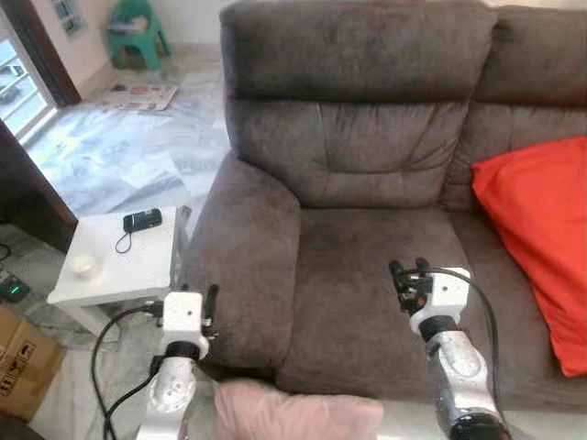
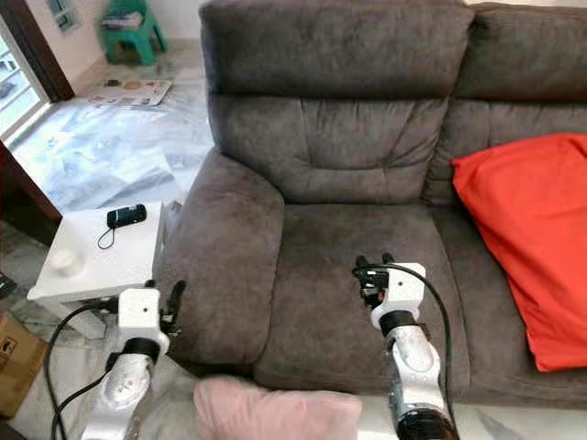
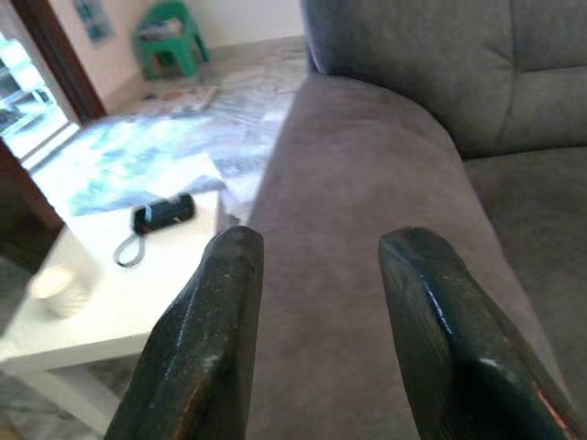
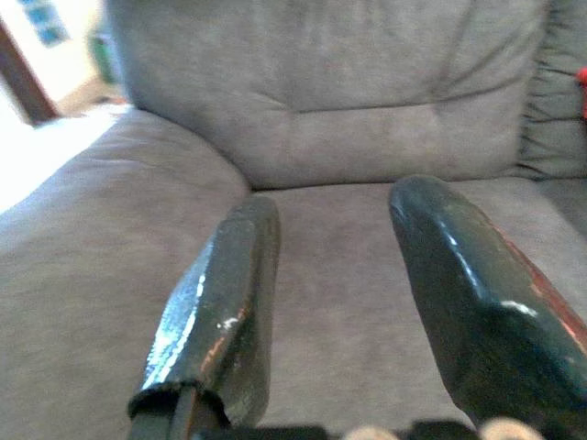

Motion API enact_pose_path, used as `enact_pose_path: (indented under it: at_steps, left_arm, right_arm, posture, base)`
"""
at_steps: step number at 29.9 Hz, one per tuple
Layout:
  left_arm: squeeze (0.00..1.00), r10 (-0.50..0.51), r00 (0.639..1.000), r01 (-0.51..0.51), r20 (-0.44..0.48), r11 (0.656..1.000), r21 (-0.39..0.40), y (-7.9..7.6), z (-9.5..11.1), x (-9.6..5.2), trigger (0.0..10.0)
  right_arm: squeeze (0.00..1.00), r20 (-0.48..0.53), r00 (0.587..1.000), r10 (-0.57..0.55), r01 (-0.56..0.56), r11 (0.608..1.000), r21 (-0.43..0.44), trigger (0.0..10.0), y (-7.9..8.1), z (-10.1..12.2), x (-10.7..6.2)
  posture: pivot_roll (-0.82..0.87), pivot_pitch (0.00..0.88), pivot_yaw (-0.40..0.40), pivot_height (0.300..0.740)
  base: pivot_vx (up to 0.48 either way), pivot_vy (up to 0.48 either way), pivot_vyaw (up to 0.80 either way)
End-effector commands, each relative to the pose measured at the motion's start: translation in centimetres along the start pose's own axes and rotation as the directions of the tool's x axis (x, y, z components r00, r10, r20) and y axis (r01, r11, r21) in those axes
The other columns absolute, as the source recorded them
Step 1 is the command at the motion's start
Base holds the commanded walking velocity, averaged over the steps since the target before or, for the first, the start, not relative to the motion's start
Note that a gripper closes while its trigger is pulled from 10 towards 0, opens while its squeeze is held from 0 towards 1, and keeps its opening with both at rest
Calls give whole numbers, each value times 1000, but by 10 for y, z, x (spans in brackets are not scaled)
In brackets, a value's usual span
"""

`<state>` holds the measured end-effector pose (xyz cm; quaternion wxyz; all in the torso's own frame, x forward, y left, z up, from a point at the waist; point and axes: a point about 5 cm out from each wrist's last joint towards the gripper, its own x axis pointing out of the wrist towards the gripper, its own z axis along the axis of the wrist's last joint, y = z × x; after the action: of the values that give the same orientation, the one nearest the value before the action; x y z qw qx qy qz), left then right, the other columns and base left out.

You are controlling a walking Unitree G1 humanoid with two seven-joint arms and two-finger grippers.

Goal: Move the pillow to the sofa from floor

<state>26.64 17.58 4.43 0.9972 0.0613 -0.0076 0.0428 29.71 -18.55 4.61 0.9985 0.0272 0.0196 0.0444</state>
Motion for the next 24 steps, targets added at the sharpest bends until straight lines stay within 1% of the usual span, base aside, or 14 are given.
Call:
enact_pose_path:
  at_steps: [1, 2, 6, 8, 11, 15, 20, 24]
  left_arm:
    - [0, 18, 999, -19, 28, 1000, 16, 2, 6, 0, 10000]
    - [0, 31, 998, -32, 49, 999, 13, 4, 10, 0, 10000]
    - [0, 44, 996, -45, 74, 999, 18, 6, 15, -2, 10000]
    - [0, 58, 994, -61, 98, 998, 25, 8, 21, -6, 10000]
    - [0, 54, 994, -57, 97, 998, 26, 7, 21, -10, 10000]
    - [0, 40, 996, -43, 82, 998, 39, 5, 18, -9, 10000]
    - [0, 38, 995, -41, 88, 998, 37, 3, 23, -6, 10000]
    - [0, 38, 995, -42, 89, 998, 36, 4, 24, -6, 10000]
  right_arm:
    - [0, 26, 1000, -8, 8, 1000, -5, 10000, -2, 3, -1]
    - [0, 38, 999, -11, 11, 1000, -7, 10000, -3, 5, -1]
    - [0, 73, 997, -7, 8, 1000, -18, 10000, -3, 11, -3]
    - [0, 117, 993, -5, 8, 1000, -22, 10000, -4, 17, -6]
    - [0, 130, 991, -5, 9, 1000, -27, 10000, -6, 20, -10]
    - [0, 129, 992, -8, 13, 999, -35, 10000, -7, 20, -10]
    - [0, 127, 992, -15, 20, 999, -35, 10000, -8, 24, -7]
    - [0, 116, 993, -18, 24, 998, -53, 10000, -8, 26, -5]
  posture:
    - [-48, 74, 39, 740]
    - [-49, 74, 39, 740]
    - [-48, 73, 39, 740]
    - [-51, 73, 41, 740]
    - [-51, 76, 41, 740]
    - [-59, 74, 43, 740]
    - [-58, 66, 45, 740]
    - [-59, 63, 45, 740]
  base:
    - [0, 0, 0]
    - [0, 0, 0]
    - [0, 0, 0]
    - [0, 0, 0]
    - [0, 0, 0]
    - [0, 0, 0]
    - [0, 0, 0]
    - [0, 0, 0]
